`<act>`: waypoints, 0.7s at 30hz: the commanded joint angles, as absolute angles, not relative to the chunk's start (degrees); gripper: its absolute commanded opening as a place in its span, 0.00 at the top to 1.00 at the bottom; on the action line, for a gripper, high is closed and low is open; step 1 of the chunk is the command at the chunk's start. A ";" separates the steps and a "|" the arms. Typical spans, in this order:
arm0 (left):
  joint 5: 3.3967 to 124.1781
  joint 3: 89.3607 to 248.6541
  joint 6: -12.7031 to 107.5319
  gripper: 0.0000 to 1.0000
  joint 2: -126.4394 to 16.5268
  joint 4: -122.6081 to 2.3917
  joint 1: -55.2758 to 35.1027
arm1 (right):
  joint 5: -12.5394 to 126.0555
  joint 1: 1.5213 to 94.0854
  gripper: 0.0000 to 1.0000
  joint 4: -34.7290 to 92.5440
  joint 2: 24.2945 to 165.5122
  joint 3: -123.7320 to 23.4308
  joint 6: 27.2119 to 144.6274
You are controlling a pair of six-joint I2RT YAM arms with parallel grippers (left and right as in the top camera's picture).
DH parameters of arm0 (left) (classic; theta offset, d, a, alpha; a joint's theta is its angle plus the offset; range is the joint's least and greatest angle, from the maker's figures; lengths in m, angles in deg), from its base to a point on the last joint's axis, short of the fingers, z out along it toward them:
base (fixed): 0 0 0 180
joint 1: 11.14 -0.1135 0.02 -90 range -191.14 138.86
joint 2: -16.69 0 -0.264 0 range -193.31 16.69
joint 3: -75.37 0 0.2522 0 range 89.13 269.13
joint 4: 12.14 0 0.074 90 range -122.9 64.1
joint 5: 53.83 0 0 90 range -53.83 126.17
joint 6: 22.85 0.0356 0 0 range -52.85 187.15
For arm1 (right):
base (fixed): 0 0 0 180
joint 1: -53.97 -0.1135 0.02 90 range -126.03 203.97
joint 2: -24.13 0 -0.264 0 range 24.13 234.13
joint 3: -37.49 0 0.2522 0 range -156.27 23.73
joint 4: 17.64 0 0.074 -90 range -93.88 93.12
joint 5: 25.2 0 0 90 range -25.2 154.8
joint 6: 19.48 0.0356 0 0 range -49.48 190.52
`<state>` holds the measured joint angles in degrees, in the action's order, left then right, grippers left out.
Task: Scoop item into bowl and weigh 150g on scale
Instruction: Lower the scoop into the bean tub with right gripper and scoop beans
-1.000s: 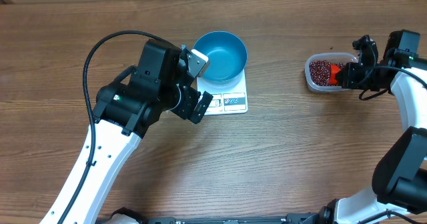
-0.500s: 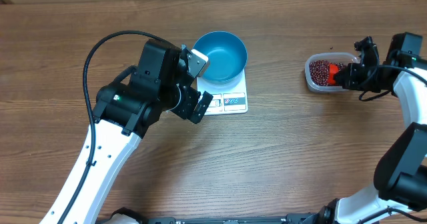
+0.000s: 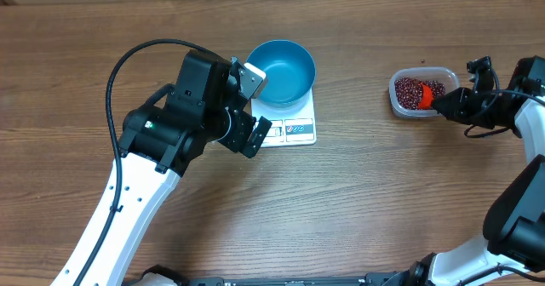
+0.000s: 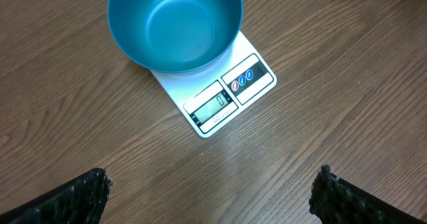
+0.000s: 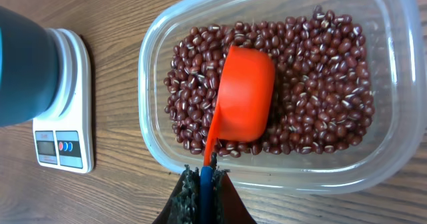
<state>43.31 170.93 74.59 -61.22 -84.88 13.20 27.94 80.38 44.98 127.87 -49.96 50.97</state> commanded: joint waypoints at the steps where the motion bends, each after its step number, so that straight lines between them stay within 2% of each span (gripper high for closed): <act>1: 44.09 171.37 74.00 0.00 -61.57 -84.82 13.27 | 26.08 80.10 0.96 44.68 128.75 -48.22 50.99; 14: 44.09 171.37 73.98 0.00 -61.57 -84.82 13.27 | 14.39 87.68 0.96 44.22 128.75 -48.22 52.46; 21: 44.09 171.37 73.98 0.00 -61.57 -84.82 13.27 | 12.97 88.75 0.97 44.44 128.75 -48.22 52.46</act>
